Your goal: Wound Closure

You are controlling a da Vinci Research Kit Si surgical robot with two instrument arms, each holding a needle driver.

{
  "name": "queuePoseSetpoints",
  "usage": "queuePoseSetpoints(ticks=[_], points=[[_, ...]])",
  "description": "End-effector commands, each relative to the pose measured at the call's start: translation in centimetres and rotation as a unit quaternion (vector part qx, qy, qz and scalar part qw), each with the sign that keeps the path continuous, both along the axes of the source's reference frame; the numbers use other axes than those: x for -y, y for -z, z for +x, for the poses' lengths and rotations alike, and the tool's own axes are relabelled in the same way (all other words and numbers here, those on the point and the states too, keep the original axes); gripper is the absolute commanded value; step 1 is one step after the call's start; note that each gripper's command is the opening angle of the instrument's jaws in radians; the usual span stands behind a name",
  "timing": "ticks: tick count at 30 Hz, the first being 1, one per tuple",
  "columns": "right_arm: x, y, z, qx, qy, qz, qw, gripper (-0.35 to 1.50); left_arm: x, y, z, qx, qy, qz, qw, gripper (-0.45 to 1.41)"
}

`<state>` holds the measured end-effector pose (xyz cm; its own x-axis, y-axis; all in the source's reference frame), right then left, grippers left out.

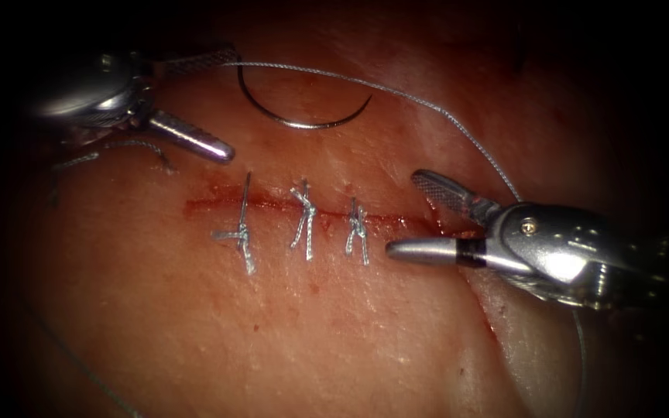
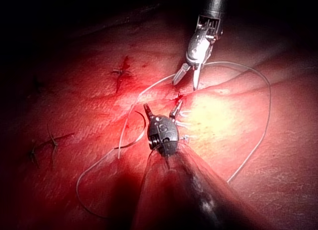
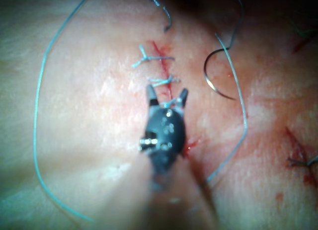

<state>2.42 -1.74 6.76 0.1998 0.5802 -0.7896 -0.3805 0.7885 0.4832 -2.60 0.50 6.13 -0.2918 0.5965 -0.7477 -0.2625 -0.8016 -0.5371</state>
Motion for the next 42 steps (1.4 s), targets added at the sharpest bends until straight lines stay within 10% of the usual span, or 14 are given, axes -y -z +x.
queuePoseSetpoints(ticks=[1,7,21,42], points=[[-0.01,-0.02,0.0,-0.001,0.003,-0.003,1.0,1.38,0.0,-0.08,-0.12,-0.003,0.008,0.009,1.0,0.42],[-0.05,0.04,-0.2,0.0,0.012,-0.014,1.0,1.32,-0.08,-0.2,-0.47,-0.072,-0.017,0.033,0.997,0.05],[-0.05,0.14,-0.21,0.003,0.006,-0.012,1.0,1.32,-0.16,-1.0,-0.77,-0.276,-0.093,0.081,0.953,0.19],[-0.01,0.16,-0.16,0.003,0.006,-0.012,1.0,1.32,-0.15,-1.77,-1.0,-0.352,-0.128,0.083,0.924,0.1]])
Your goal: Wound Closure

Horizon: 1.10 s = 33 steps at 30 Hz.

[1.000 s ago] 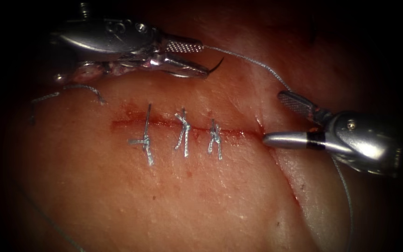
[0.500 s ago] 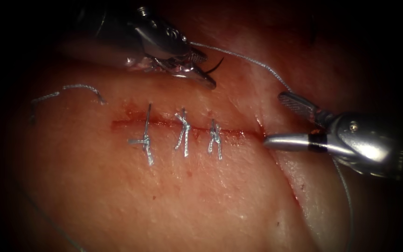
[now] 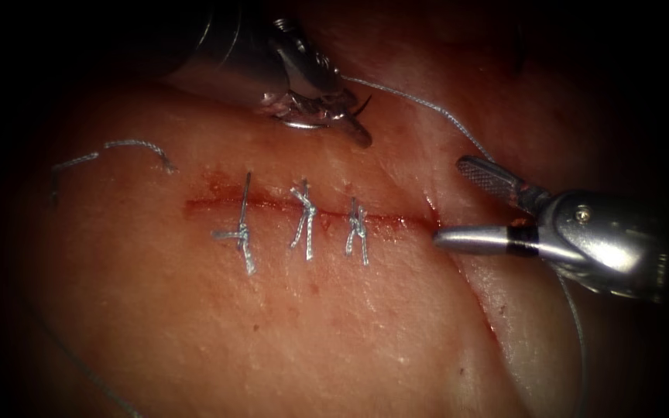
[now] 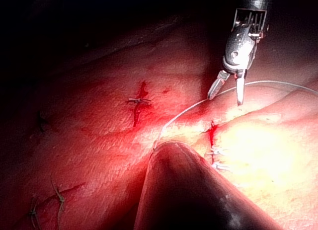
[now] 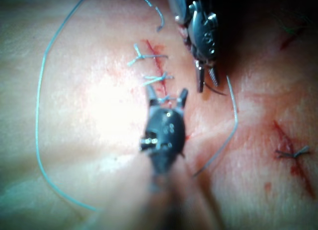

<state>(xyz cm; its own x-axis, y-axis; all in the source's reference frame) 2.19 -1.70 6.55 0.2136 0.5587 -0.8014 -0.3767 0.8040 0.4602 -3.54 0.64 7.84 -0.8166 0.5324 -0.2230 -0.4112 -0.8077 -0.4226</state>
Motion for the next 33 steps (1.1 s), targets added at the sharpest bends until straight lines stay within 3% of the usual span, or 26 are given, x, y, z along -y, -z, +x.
queuePoseSetpoints(ticks=[1,3,4,5,15,20,26,33], points=[[0.02,-0.05,0.07,-0.001,0.001,0.0,1.0,1.32,0.01,-0.07,-0.06,0.0,-0.004,0.003,1.0,0.04],[0.02,-0.05,0.07,-0.001,0.001,0.0,1.0,1.32,0.03,-0.09,-0.05,-0.005,-0.01,0.008,1.0,-0.11],[0.02,-0.05,0.07,-0.001,0.0,0.0,1.0,1.32,0.05,-0.08,-0.03,-0.01,-0.014,0.012,1.0,-0.38],[0.02,-0.05,0.07,-0.001,0.0,0.0,1.0,1.32,0.05,-0.08,-0.02,-0.013,-0.014,0.015,1.0,-0.45],[0.02,-0.05,0.07,-0.001,0.001,0.0,1.0,1.32,0.02,-0.09,0.14,-0.039,-0.045,0.01,0.998,-0.45],[0.02,-0.05,0.07,-0.001,0.0,0.0,1.0,1.32,-0.01,0.0,0.16,-0.029,-0.068,0.001,0.997,-0.45],[0.0,-0.06,0.03,-0.002,0.001,0.0,1.0,1.32,-0.01,0.41,0.1,0.067,-0.125,-0.063,0.988,-0.45],[-0.05,-0.06,-0.08,-0.003,0.003,0.002,1.0,1.32,0.34,0.86,0.06,0.191,-0.143,-0.109,0.965,-0.45]])
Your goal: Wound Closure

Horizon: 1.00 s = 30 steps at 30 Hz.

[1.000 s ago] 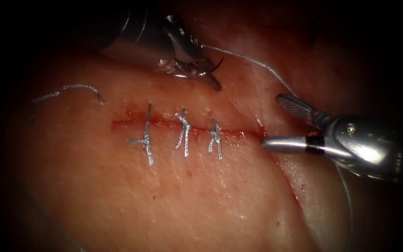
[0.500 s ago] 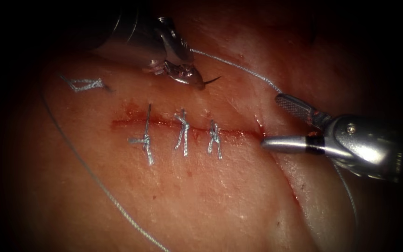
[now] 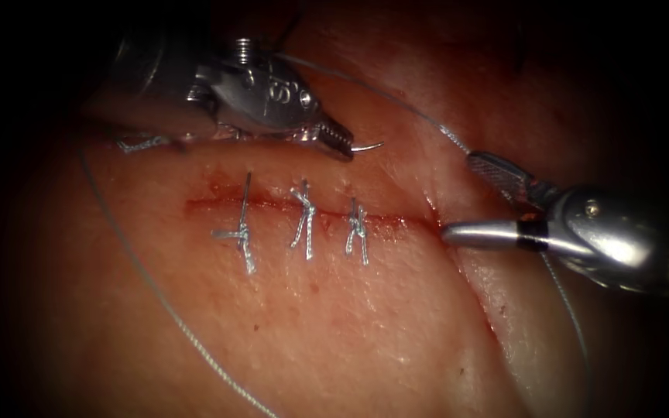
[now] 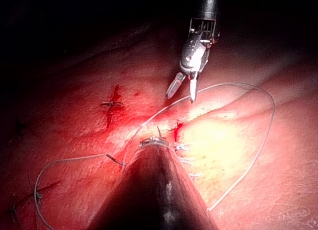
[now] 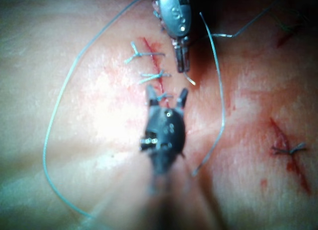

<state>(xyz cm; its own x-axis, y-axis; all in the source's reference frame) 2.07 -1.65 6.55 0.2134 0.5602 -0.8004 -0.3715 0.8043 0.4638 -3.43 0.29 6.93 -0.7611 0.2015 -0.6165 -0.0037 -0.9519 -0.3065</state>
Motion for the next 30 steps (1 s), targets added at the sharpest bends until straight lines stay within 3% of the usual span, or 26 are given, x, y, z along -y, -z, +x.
queuePoseSetpoints(ticks=[1,8,18,22,30], points=[[0.0,-0.05,0.04,-0.001,0.0,0.001,1.0,1.32,0.05,-0.02,-0.05,0.017,-0.006,-0.006,1.0,-0.45],[-0.15,-0.04,0.0,-0.001,-0.002,0.006,1.0,1.3,0.49,0.28,0.11,0.114,-0.027,-0.02,0.993,-0.45],[-0.23,-0.04,0.05,-0.047,0.034,0.066,0.996,0.9,0.74,0.42,0.19,0.218,-0.051,-0.028,0.974,-0.45],[-0.24,-0.04,0.12,-0.064,0.041,0.109,0.991,0.73,0.78,0.43,0.15,0.25,-0.064,-0.027,0.966,-0.45],[-0.2,-0.1,0.42,-0.098,0.062,0.169,0.979,0.63,0.76,0.44,0.13,0.287,-0.073,-0.03,0.955,-0.45]])
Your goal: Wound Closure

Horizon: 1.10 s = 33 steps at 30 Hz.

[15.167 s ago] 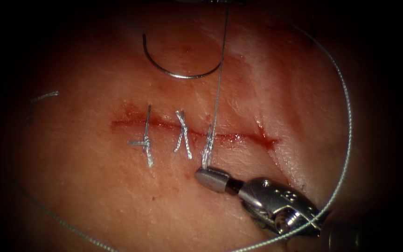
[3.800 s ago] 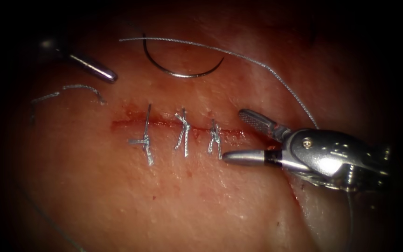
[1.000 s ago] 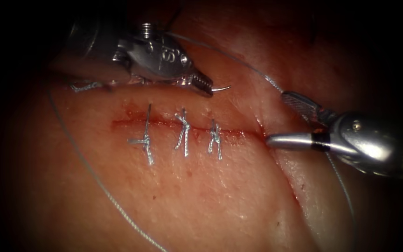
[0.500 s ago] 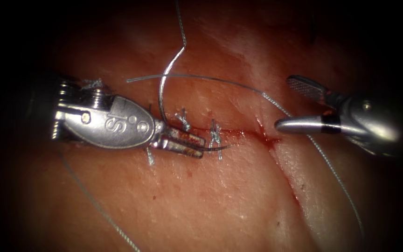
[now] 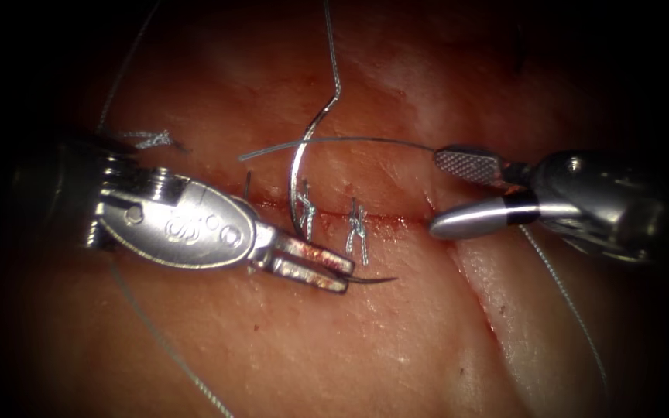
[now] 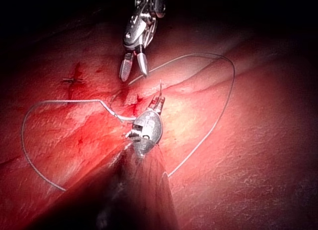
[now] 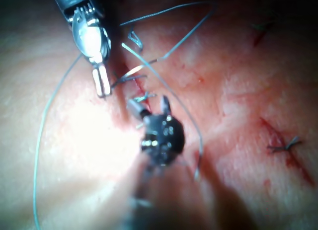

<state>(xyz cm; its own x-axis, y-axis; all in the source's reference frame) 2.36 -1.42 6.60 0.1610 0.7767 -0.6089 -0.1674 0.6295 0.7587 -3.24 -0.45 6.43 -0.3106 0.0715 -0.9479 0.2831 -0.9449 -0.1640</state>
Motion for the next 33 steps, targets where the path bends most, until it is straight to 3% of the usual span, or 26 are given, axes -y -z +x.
queuePoseSetpoints(ticks=[1,8,17,23,33], points=[[0.03,-0.05,0.16,-0.01,0.0,0.011,1.0,0.61,0.01,-0.06,-0.05,0.007,0.001,-0.003,1.0,-0.45],[0.01,-0.11,0.3,-0.053,-0.022,0.063,0.996,0.58,0.02,-0.08,-0.07,0.049,0.006,-0.007,0.999,-0.45],[-0.06,-0.41,0.43,-0.091,-0.055,0.12,0.987,0.58,0.01,-0.08,-0.09,0.104,0.003,-0.014,0.994,-0.45],[-0.04,-0.53,0.62,-0.108,-0.073,0.144,0.981,0.58,0.03,-0.05,-0.11,0.12,-0.004,-0.021,0.993,-0.45],[-0.12,-0.5,0.79,-0.15,-0.064,0.156,0.974,0.54,0.05,-0.04,-0.13,0.128,-0.016,-0.019,0.991,-0.45]])
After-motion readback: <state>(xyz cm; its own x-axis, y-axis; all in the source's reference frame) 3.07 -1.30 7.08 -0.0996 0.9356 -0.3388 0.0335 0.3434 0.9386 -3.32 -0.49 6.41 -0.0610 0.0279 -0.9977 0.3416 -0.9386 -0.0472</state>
